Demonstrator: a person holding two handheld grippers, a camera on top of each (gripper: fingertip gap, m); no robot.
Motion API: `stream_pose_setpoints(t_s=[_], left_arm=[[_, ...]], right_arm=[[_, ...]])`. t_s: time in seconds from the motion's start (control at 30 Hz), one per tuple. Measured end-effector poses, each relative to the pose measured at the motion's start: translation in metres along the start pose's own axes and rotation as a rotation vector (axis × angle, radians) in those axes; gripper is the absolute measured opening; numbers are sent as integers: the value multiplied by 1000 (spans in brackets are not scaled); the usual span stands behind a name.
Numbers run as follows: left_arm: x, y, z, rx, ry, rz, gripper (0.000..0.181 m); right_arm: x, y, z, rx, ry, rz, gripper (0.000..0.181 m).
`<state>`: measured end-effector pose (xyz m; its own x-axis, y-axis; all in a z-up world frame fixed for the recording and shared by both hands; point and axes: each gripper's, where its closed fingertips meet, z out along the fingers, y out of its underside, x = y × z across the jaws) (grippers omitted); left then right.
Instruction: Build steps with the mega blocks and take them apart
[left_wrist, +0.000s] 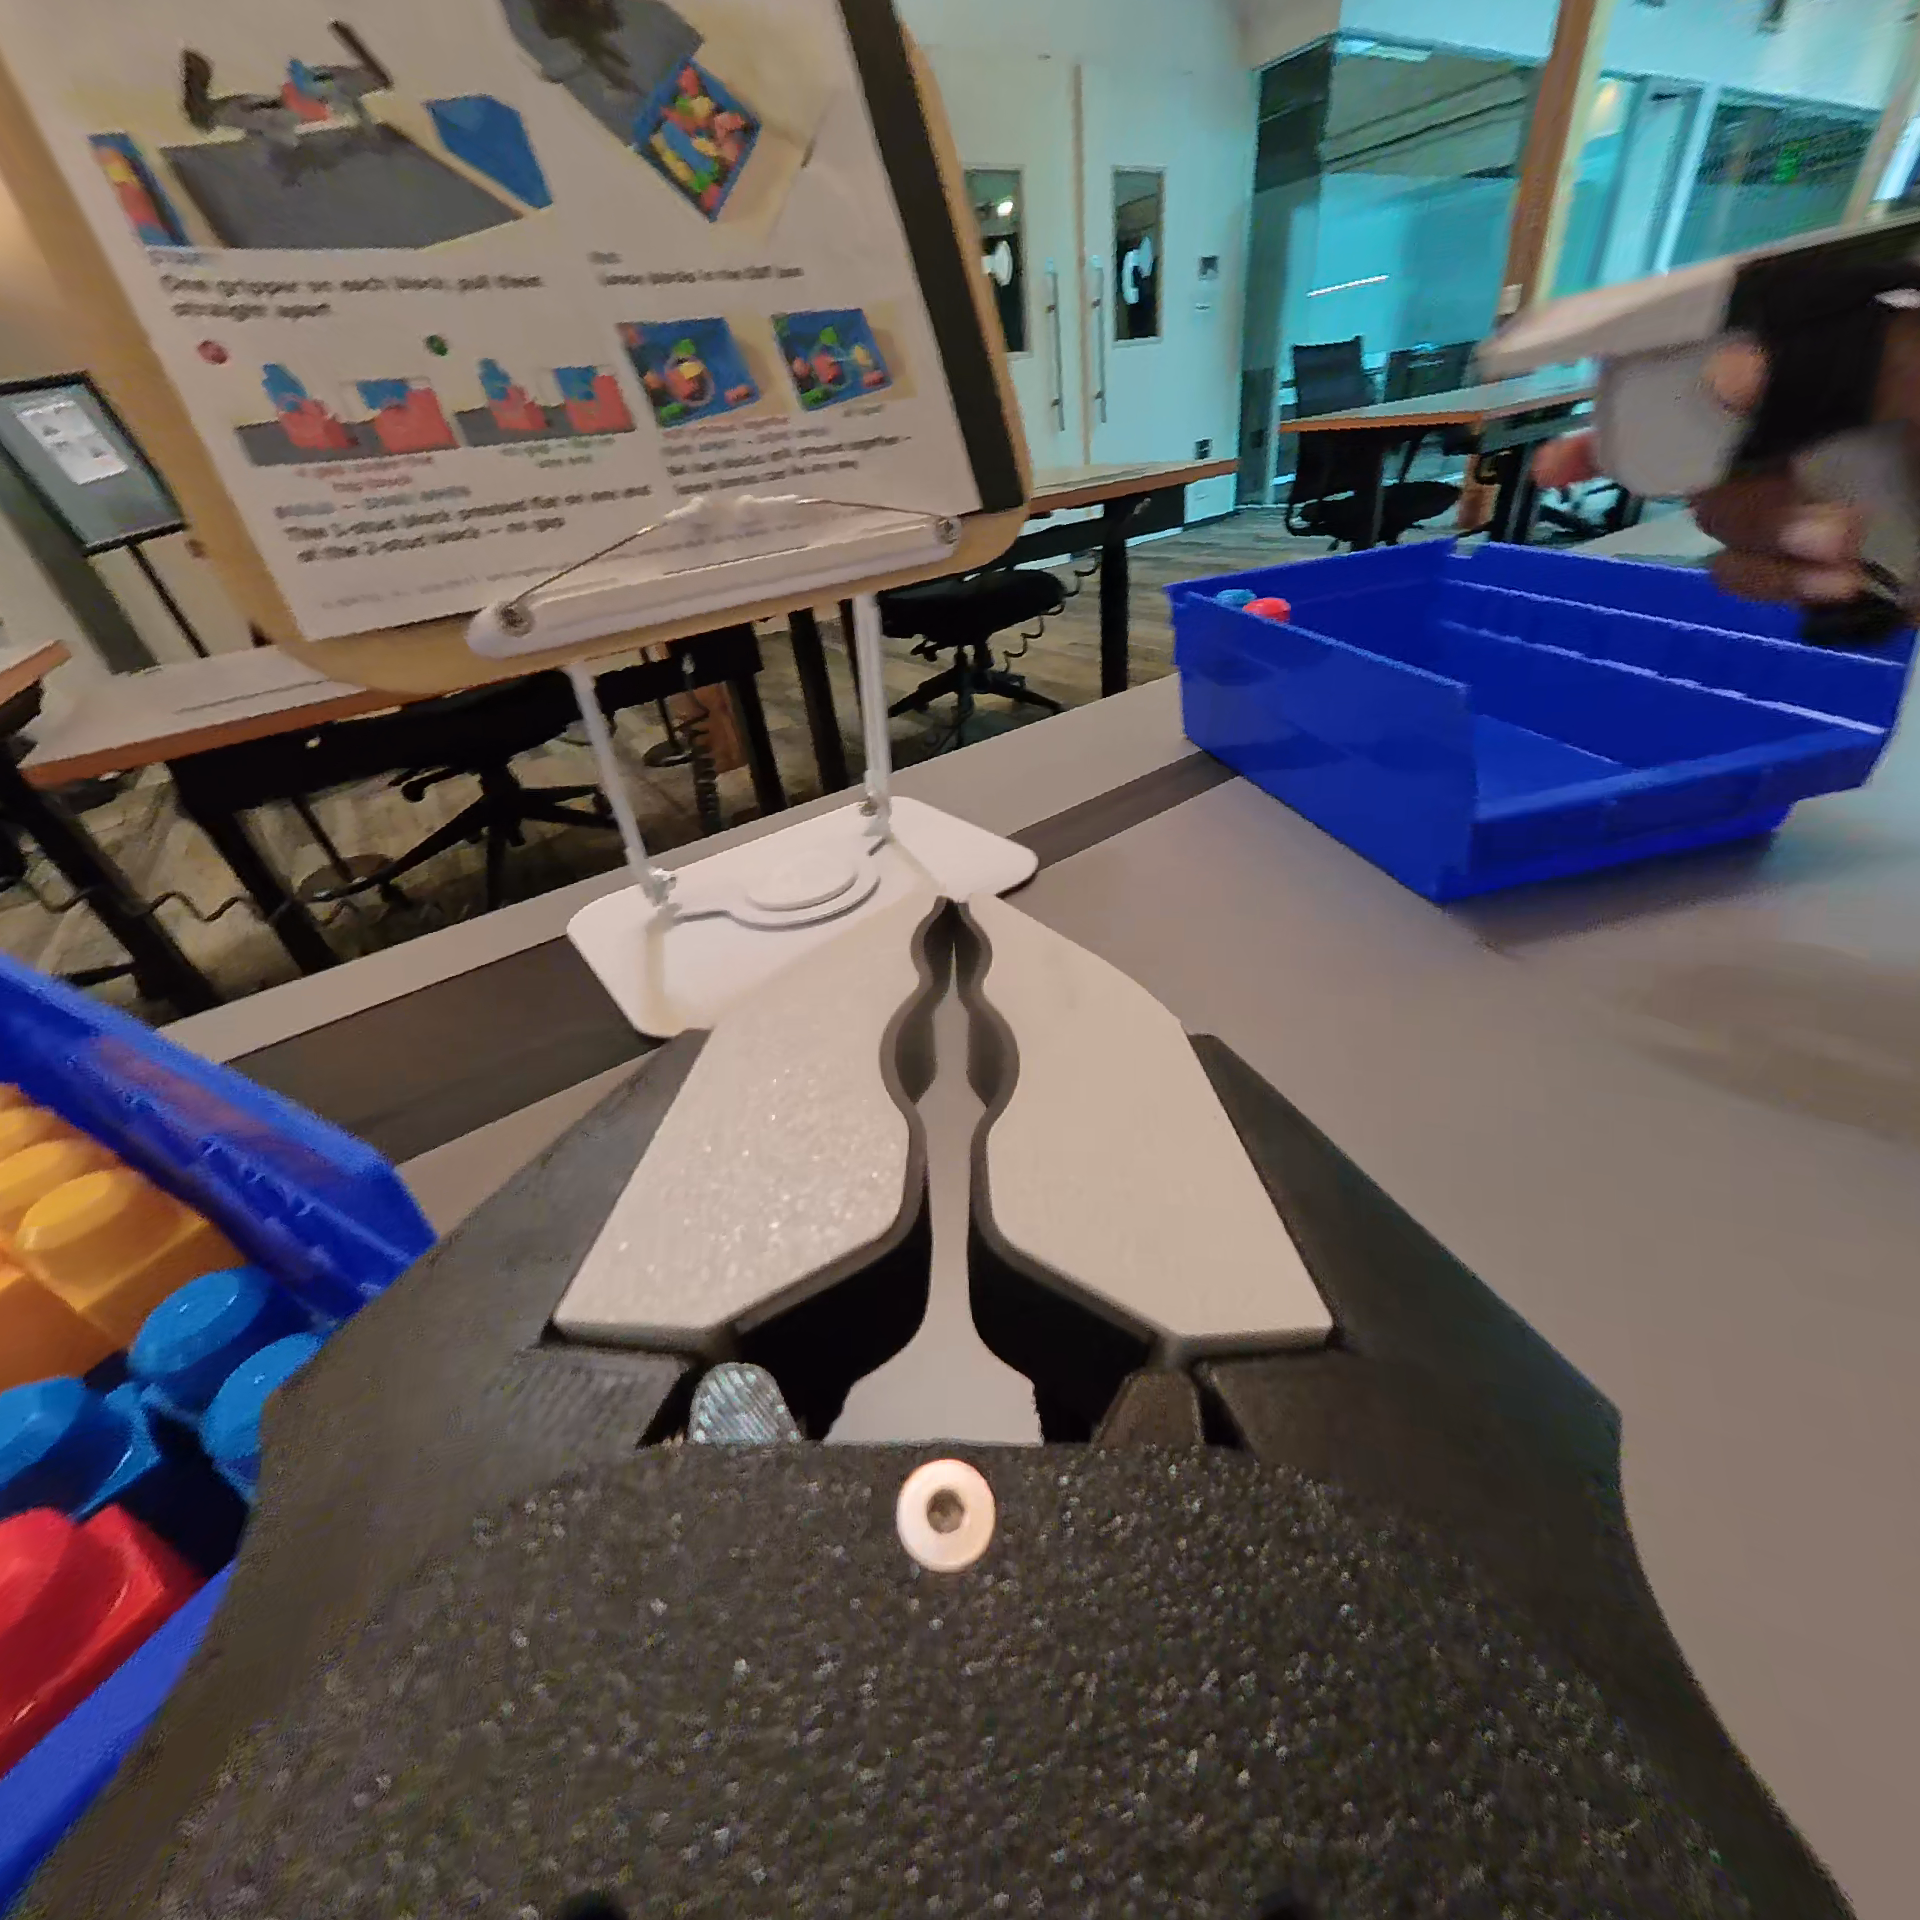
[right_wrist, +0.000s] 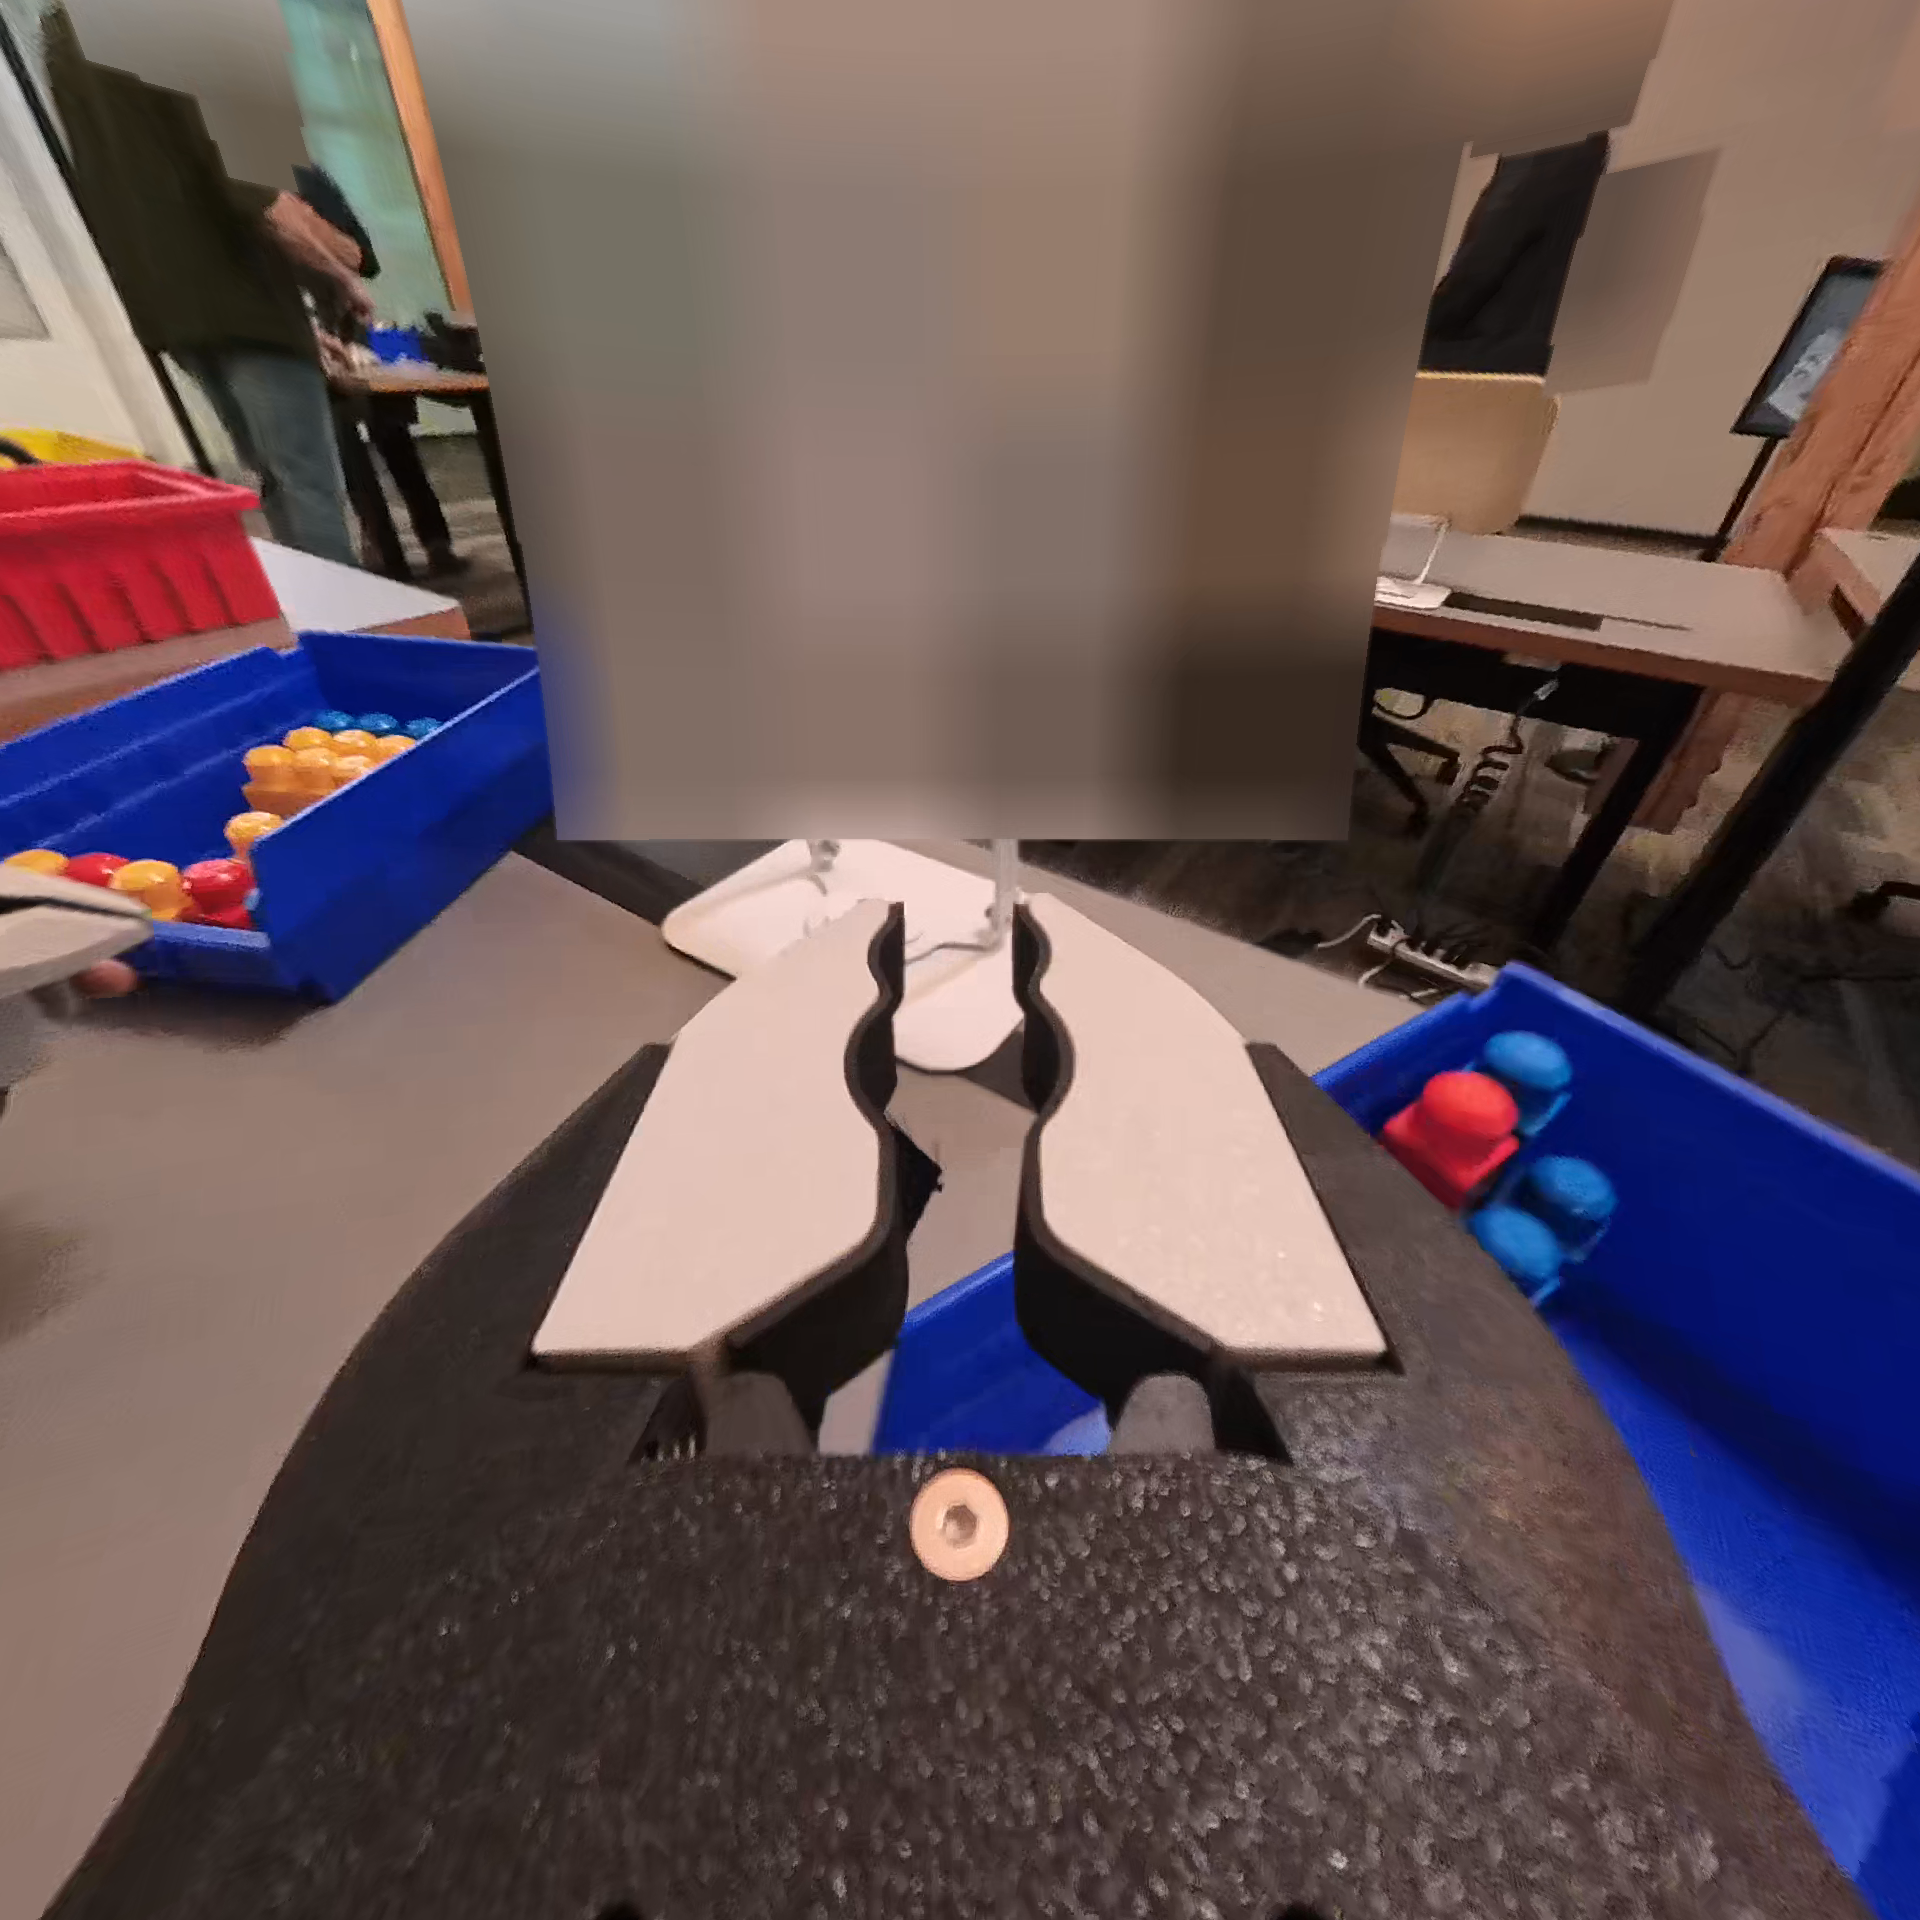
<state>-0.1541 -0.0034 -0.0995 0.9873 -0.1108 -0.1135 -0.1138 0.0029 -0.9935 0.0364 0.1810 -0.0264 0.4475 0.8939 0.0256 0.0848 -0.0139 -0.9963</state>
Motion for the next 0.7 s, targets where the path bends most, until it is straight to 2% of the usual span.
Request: stream_pose_setpoints(t_s=[0.2,0.37,0.53,0.7], left_arm=[[-33,8,-5,-43,-151,-32,0],[-57,14,-12,-74,-267,-46,0],[-90,18,-28,-112,-384,-85,0],[-149,24,-67,-210,-524,-138,35]], right_arm=[[-55,59,-9,-34,31,40,9],[-62,95,-4,-79,67,-40,3],[-65,102,-5,-86,57,-76,0],[-65,98,-12,-74,42,-87,0]])
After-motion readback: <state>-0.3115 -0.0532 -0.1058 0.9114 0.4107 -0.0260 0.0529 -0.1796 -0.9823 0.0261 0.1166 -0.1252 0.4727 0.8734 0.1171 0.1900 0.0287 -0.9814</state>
